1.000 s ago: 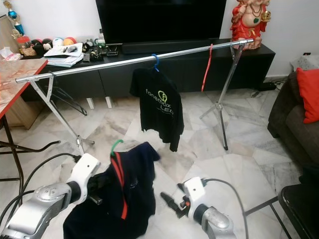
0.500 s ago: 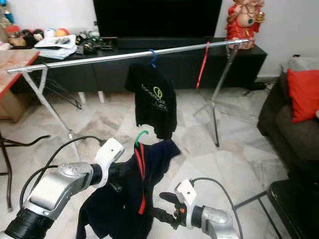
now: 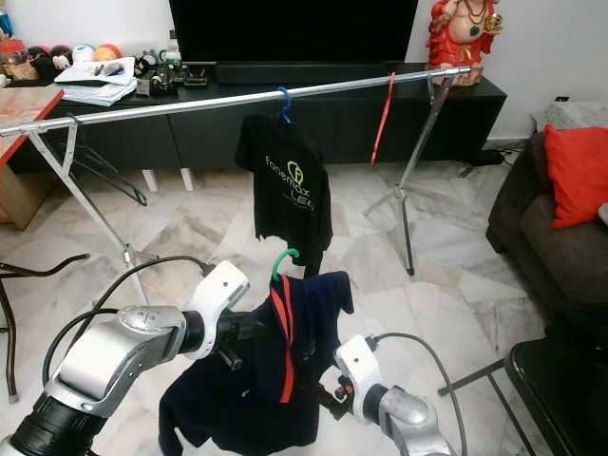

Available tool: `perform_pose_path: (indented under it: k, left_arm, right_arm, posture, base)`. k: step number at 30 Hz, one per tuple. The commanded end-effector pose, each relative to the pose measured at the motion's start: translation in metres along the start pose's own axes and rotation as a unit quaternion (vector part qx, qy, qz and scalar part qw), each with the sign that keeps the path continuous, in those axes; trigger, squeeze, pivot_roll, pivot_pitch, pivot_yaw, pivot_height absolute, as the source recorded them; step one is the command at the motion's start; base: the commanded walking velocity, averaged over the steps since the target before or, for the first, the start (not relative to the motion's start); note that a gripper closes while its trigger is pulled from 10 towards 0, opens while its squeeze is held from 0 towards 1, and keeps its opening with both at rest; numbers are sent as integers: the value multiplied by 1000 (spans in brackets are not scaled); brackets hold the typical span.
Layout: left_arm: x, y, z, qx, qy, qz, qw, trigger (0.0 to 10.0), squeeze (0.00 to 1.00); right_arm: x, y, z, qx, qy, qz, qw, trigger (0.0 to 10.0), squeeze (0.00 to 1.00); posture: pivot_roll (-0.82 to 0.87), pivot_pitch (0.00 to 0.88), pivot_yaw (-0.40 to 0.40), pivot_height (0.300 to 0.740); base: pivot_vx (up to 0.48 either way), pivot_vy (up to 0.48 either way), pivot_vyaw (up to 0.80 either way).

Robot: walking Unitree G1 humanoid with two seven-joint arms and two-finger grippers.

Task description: Hang hanger

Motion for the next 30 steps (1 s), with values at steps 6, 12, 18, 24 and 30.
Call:
perform_pose_path:
  k: [6,12,18,24,30]
  left_arm:
    - [7,27,7,39,-22,-16,999,10000,0]
    - [24,43,6,56,-52,-21,997,10000,0]
    - [36,47,9,59,-73,-25,995,10000,0]
    - [46,53,12,69,-90,-17,993,10000,0]
    - [47,52,12,66,-92,-20,993,10000,0]
  right_arm:
    - [4,-3,-2,0,-28,12,1000,10000,0]
    - [-2,0,-8,8,-23,4,1000,10000,0]
    - [1,13,-11,36,-45,3,998,10000,0]
    - [13,28,-10,71,-96,4,993,10000,0]
    - [19,27,-6,76,-115,-4,990,0,0]
  posture:
    - [31,79,-29,740]
    - [41,79,-27,740]
    - [49,78,-25,740]
    - [61,65,-16,740]
    - [60,61,-13,740]
  base:
    - [0,0,0]
    - [0,0,0]
    - [0,0,0]
    - [0,0,0]
    - [0,0,0]
Point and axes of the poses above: a point about 5 cm out from each wrist's last joint towards the gripper, its own z axis pointing back from the gripper into the wrist, its own y axis along the axis of the wrist's last joint, x = y × z, the point moved 5 cm from there along -z, pointing out of the wrist towards the gripper, and after that the axes turned 15 degrees about -z, right-handed, at the moved point
